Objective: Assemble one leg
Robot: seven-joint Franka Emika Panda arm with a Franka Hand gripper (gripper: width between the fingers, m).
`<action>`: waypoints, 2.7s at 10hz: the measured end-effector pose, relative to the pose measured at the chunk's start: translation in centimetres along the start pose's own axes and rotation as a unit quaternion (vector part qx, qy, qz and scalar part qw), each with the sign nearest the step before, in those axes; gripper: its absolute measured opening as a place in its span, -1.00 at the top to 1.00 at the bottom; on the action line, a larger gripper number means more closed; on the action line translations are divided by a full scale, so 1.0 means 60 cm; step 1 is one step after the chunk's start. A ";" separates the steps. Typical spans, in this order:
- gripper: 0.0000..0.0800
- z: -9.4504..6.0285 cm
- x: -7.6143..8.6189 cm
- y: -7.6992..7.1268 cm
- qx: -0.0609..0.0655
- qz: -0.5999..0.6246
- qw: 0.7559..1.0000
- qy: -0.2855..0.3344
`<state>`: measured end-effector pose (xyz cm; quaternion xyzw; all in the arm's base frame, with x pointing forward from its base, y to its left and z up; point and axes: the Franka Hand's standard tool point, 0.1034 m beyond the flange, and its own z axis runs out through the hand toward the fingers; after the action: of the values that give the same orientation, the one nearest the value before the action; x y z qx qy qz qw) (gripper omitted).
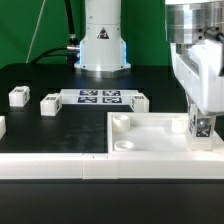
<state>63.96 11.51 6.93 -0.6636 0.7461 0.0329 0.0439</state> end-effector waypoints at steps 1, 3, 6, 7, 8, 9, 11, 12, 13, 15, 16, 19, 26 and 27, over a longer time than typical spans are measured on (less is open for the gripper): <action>0.27 0.000 0.000 0.000 0.000 0.018 1.000 0.000; 0.27 0.001 -0.001 0.001 0.000 0.014 1.000 0.000; -0.59 0.001 -0.004 0.001 -0.001 -0.089 0.996 0.000; -0.59 0.001 -0.008 0.002 -0.001 -0.158 0.987 -0.001; -0.61 0.001 -0.011 0.002 -0.001 -0.226 0.974 -0.002; -0.61 0.002 -0.012 0.002 -0.001 -0.287 0.958 -0.002; -0.62 0.005 -0.019 0.004 -0.004 -0.403 0.915 0.007; -0.62 0.005 -0.021 0.004 -0.007 -0.446 0.895 0.011; -0.62 0.003 -0.020 0.003 -0.012 -0.506 0.862 0.017; -0.62 0.001 -0.018 0.001 -0.021 -0.585 0.810 0.034; -0.62 0.000 -0.018 0.000 -0.027 -0.634 0.772 0.041; -0.62 0.001 -0.004 -0.001 -0.032 -0.693 0.719 0.037; 0.28 0.001 -0.005 -0.001 -0.031 -0.682 0.730 0.037; 0.28 0.001 -0.003 -0.001 -0.026 -0.648 0.761 0.032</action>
Offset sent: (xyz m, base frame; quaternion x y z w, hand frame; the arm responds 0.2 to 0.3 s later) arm 0.0000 0.0000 0.0000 0.0000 0.0000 -0.0799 0.9968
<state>64.06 11.70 6.88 -0.9903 0.1382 -0.0054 0.0132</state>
